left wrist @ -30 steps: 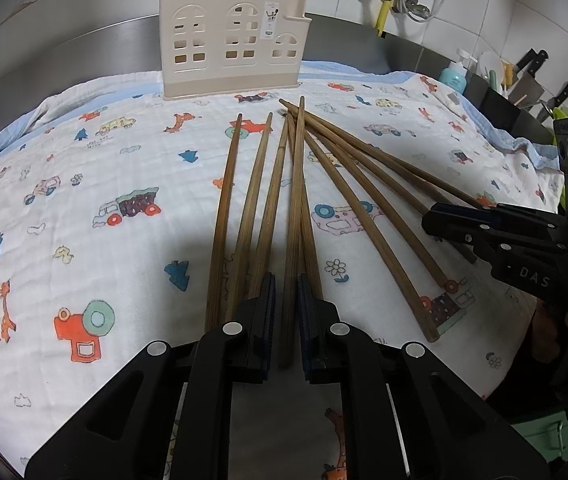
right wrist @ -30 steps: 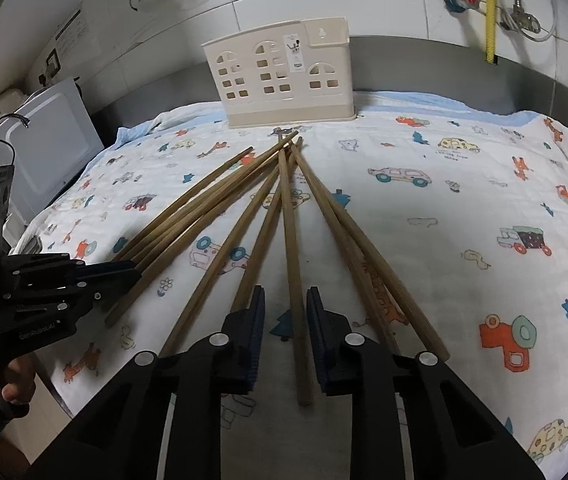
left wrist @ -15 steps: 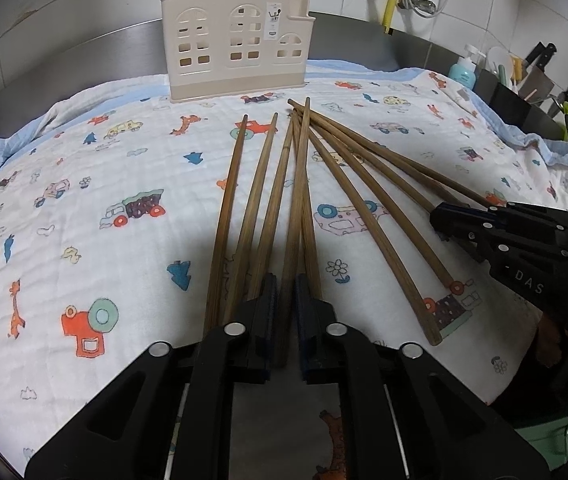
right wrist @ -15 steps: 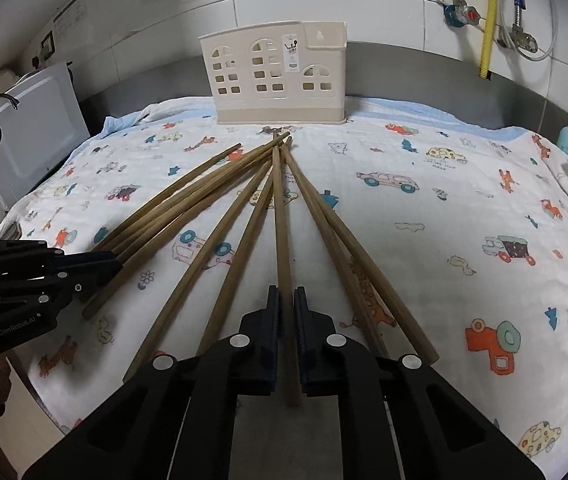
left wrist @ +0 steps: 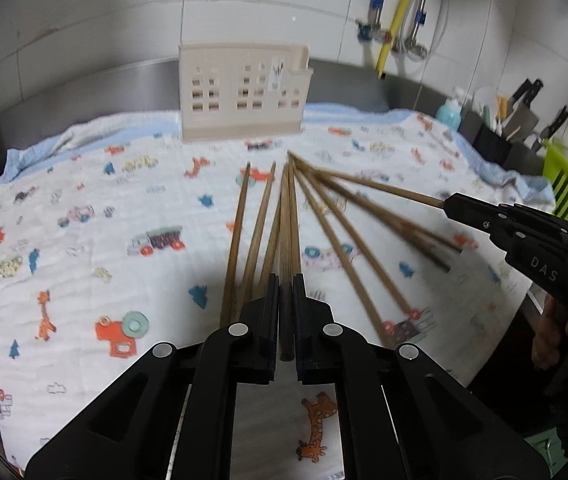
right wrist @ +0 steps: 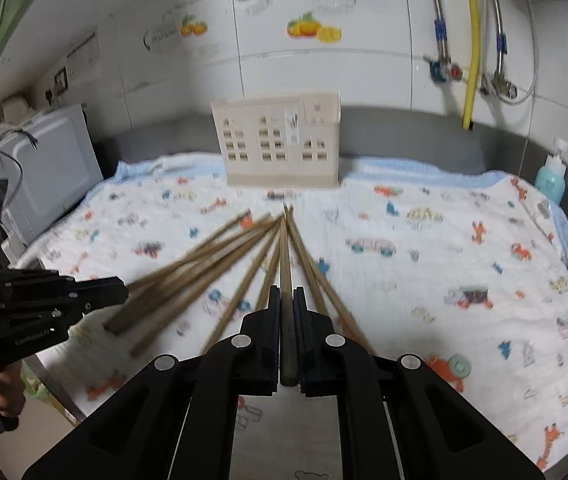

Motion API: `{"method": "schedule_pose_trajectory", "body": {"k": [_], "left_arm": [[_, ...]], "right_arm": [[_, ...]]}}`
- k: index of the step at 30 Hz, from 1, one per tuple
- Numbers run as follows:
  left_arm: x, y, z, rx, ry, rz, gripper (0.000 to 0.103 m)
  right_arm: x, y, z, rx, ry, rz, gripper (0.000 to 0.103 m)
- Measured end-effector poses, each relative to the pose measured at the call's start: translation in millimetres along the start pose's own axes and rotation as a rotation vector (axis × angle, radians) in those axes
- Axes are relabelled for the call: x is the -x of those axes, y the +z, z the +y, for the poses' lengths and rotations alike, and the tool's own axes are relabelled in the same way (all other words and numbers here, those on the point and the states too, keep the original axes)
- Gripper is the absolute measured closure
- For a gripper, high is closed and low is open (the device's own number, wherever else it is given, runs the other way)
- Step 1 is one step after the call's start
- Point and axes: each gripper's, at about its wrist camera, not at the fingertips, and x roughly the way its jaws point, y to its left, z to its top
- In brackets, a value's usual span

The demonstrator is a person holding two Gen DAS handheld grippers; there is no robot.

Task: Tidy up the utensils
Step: 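Close the right tool on one wooden chopstick and lift it, then carry the chopstick with the right tool and drop it into the cream holder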

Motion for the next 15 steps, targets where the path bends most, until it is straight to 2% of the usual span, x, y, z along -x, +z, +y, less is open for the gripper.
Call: {"method": "schedule_pose_trajectory", "body": {"k": [8,15], "left_arm": [[29,23,-6,-0.030,-0.004,-0.099,0.098],[43,54,-7,-0.055,-0.008,-0.149,0.098]], "right_arm": [[25,39,2,0.011,0.027,-0.077,0.097],[34,87,0,0.042,0.059,-0.099,0.097]]}}
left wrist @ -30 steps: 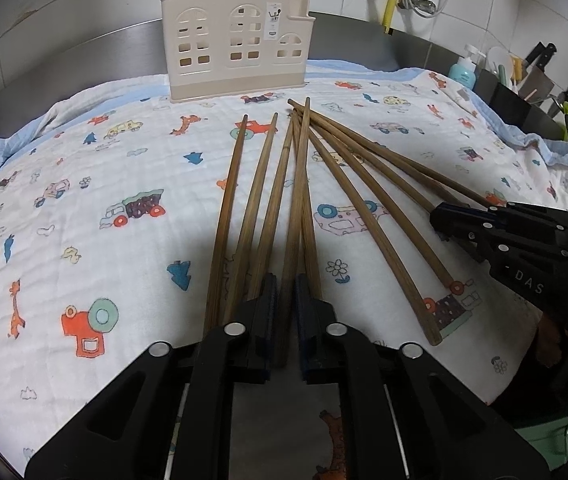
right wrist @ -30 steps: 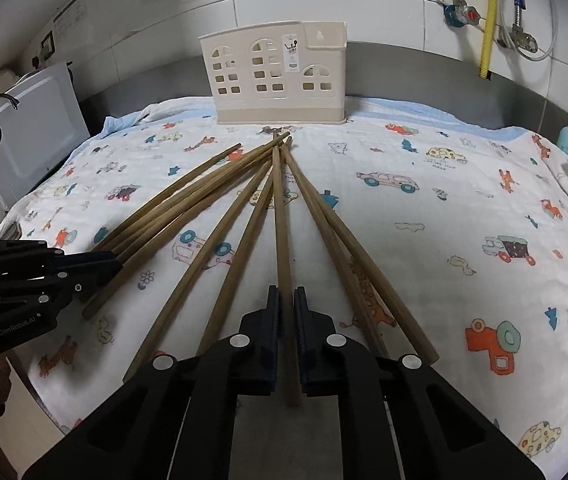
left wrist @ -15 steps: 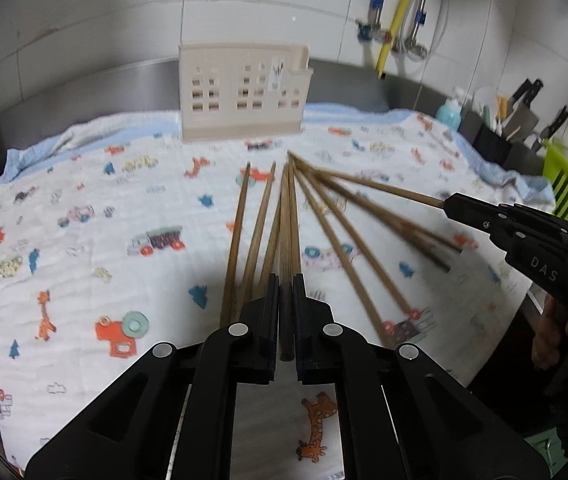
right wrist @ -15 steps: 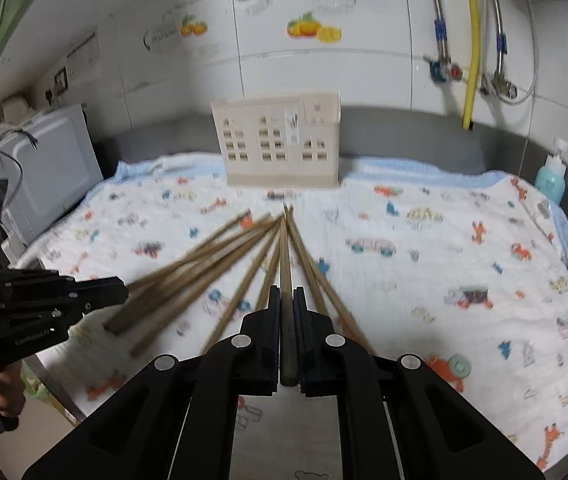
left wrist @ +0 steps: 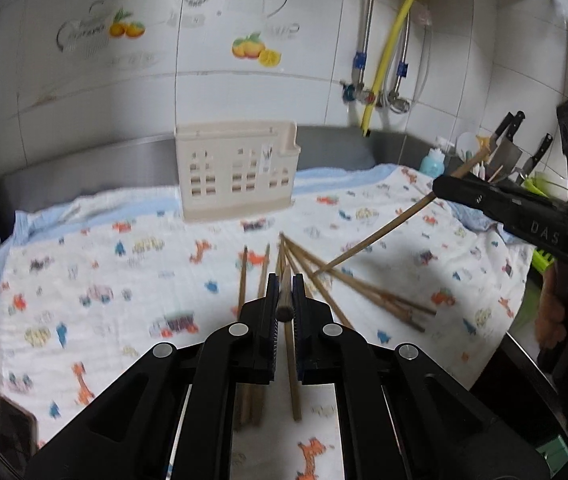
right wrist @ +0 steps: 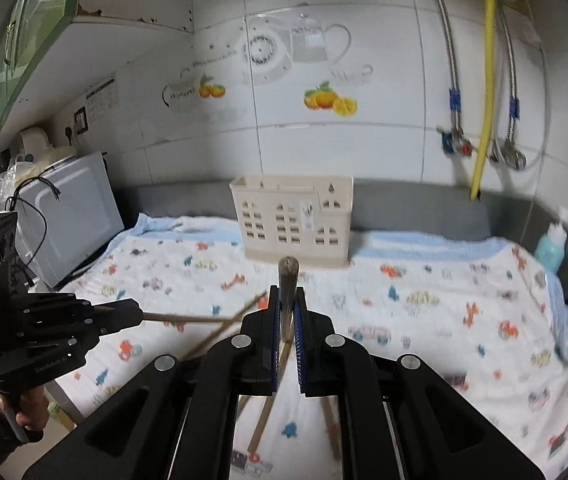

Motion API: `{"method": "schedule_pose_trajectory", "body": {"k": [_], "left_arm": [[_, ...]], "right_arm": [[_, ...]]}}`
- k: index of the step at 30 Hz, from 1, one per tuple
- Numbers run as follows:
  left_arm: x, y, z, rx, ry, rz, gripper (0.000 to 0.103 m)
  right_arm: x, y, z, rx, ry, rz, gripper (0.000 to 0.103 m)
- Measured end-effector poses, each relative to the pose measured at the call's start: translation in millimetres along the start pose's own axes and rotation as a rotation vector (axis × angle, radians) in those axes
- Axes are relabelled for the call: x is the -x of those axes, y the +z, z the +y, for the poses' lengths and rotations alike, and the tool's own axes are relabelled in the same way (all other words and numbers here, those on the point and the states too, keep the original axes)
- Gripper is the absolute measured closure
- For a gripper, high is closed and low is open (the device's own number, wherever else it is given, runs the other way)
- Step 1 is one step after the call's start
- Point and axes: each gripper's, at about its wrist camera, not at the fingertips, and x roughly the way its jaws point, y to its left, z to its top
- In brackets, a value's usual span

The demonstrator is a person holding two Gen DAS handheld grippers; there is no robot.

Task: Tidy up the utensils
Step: 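Carry the chopstick with the right tool and drop it into the cream holder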

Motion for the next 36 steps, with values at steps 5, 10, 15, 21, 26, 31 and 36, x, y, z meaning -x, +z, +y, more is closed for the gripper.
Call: {"method": "schedule_pose_trajectory", "body": {"k": [5,10,15,21,26,31,36], "left_arm": [[-2,29,0,-0.026,0.006,-0.020,0.098],[-4,63,-3,-0.075,0.030,-0.051,0.098],[-8,98,1,-0.090,0.036,-0.080,0.098],[-11,144,2,-0.125,0.072,-0.149,0.098],[-8,191,5,-0.143,0.128,-0.242,0.098],[-7,233,11,-0.143,0.175,-0.350,0.098],[-24,258,19,-0.121,0.208,-0.399,0.098]], "right_arm": [[-10,36,-5,0.036,0.011,0.009,0.097],[-18,76,-13,0.059,0.006,-0.001,0.097],[-30,117,-24,0.085,-0.034,-0.011,0.097],[-52,150,-39,0.079,-0.064,-0.020,0.097],[-76,167,-46,0.070,-0.075,-0.006,0.097],[-100,174,-48,0.087,-0.085,0.026,0.097],[-117,172,-50,0.093,-0.084,0.046,0.097]]}}
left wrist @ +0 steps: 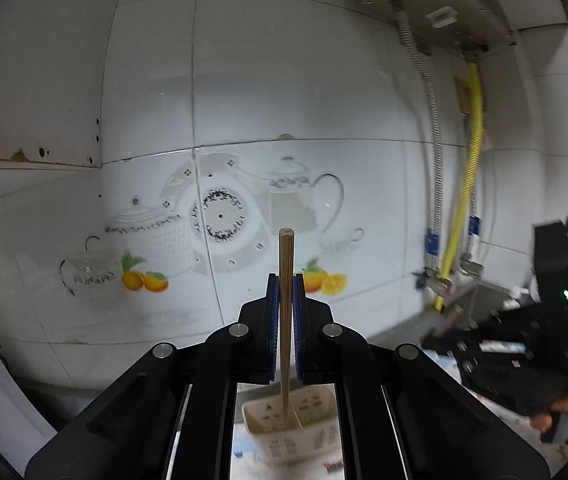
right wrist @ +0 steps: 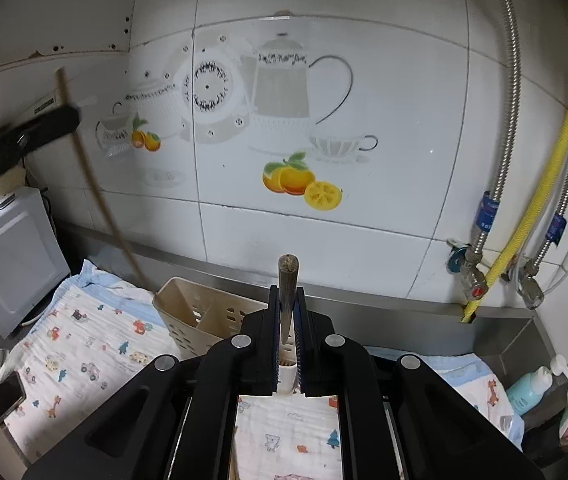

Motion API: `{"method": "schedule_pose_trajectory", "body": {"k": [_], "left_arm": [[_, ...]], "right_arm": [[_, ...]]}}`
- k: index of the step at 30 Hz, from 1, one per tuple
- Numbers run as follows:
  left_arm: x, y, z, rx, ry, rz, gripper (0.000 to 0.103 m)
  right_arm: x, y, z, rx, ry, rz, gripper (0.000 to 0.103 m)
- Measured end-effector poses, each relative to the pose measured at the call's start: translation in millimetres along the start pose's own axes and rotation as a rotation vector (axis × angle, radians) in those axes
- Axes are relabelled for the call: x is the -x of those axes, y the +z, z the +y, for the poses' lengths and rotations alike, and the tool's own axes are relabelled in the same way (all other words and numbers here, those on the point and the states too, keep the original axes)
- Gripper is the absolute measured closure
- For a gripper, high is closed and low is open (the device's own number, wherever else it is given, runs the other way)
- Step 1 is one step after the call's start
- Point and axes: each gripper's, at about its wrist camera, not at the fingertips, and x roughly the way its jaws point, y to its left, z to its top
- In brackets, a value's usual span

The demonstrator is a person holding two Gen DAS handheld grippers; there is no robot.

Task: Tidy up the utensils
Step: 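Carry the chopstick with the right tool and drop it into the cream holder, then return the right tool to the chopsticks and close on another chopstick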

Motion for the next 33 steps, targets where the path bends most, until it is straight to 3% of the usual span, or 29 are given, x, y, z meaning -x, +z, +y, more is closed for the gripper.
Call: {"method": "schedule_pose_trajectory", "body": {"k": [4,13,18,25,27,33], "left_arm": [[-23,-10,6,0.006,0.033,0.000,0.098],[-72,-58,26,0.054,0.048,0.151,0.098],[-83,-72,31,0.063,0.051,0.197,0.097],[-78,-72,36,0.082,0.043,0.214,0.095],[-70,-70,37,0.079,0.047,0.206,0.094],[-32,-70,40,0.069,0.062,0.199,0.081]], "right_arm": [[-13,-6,-1,0.007,0.003,0.019,0.097],[-34,-19,-2,-0.005,0.025,0.056,0.097],[-39,-24,-3,-0.015,0.029,0.067,0.097],[-36,-23,1,-0.004,0.010,0.058,0.093],[-27,-21,1,-0.003,-0.001,0.041,0.086],[7,-27,3,-0.006,-0.016,0.008,0.081]]}}
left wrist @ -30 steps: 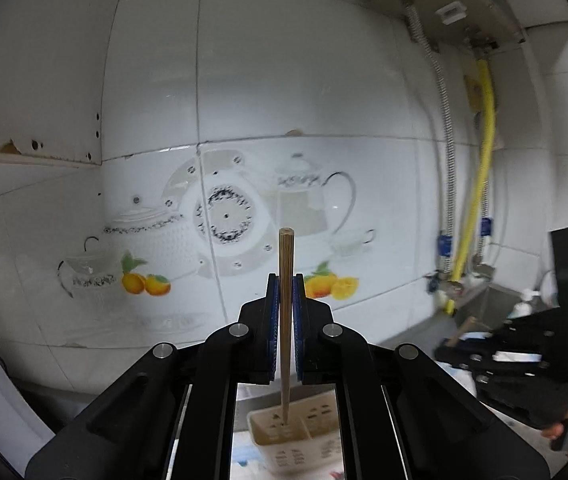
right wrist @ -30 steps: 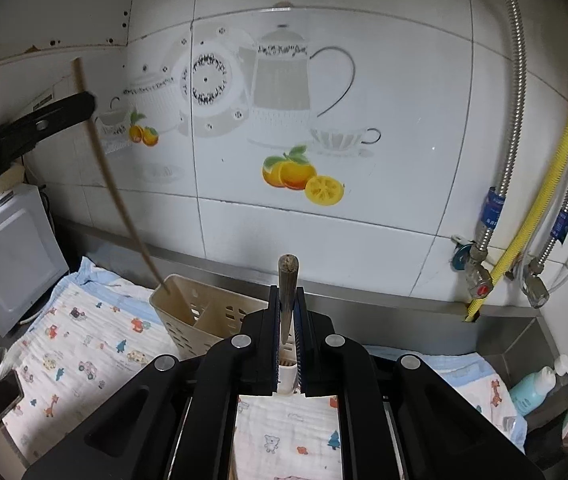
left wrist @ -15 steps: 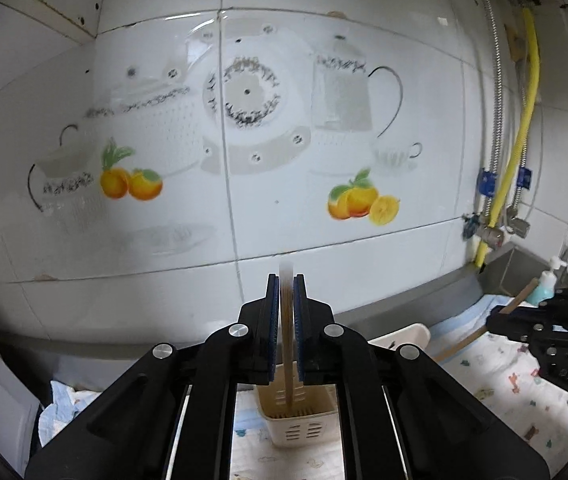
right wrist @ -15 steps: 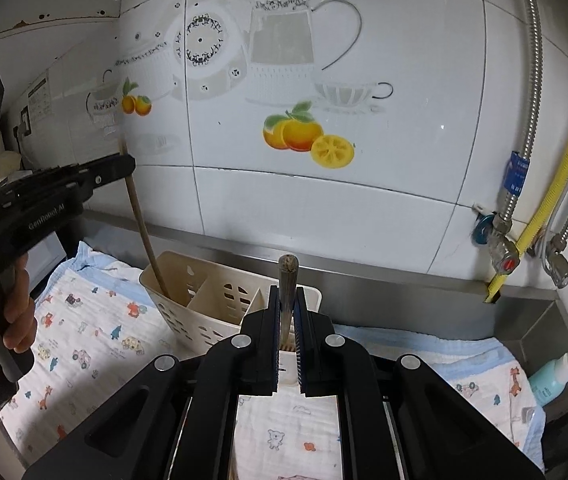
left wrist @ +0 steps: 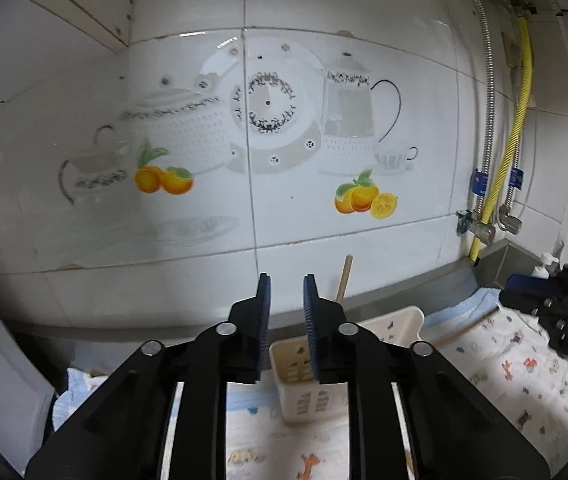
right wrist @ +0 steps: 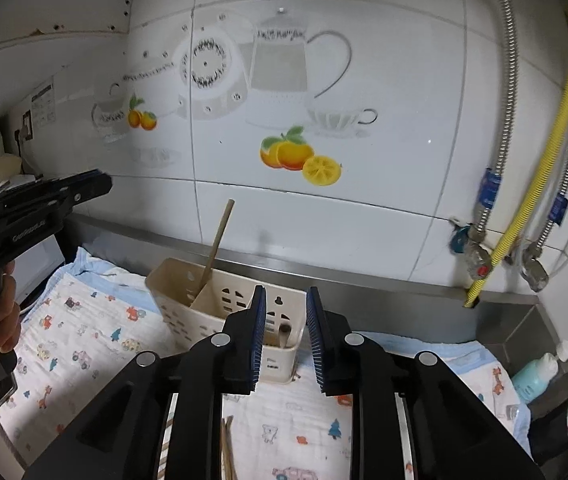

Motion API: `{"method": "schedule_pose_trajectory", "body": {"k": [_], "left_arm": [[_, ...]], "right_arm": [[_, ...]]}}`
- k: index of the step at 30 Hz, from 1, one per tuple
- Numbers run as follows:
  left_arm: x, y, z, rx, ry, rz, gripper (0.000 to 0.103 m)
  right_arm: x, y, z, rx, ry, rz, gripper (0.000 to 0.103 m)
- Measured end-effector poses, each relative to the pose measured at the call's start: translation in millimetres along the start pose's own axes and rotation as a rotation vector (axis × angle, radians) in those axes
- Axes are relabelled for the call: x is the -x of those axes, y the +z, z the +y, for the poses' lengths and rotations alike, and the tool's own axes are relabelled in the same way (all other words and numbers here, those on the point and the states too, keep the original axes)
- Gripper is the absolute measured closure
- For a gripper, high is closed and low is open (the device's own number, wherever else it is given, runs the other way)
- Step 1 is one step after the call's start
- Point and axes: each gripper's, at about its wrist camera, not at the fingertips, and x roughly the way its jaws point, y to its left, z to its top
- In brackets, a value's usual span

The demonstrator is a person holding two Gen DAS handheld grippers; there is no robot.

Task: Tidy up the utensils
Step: 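Return the right tool to the chopsticks and close on another chopstick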

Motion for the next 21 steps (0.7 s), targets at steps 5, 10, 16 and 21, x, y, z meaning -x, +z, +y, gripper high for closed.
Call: {"method": "schedule_pose_trajectory", "body": {"k": [5,10,16,21], "left_arm": [[35,-21,9,0.029,-0.006,0.020,0.076],[71,-55,15,0.064,-0.026,0.041,0.076],[101,-107,16,0.109,-0.071,0.087,0.076],[119,-153,10,0.121,-0.093,0.137,0.076]], "right_arm": [[29,-30,3,-0.019,0.001,0.003,0.081],[58,-79,11,-0.038,0.015,0.021,0.081],[82,-152,22,-0.057,0.037,0.066,0.081],[89,-209,31,-0.076,0.068,0.127,0.081]]}}
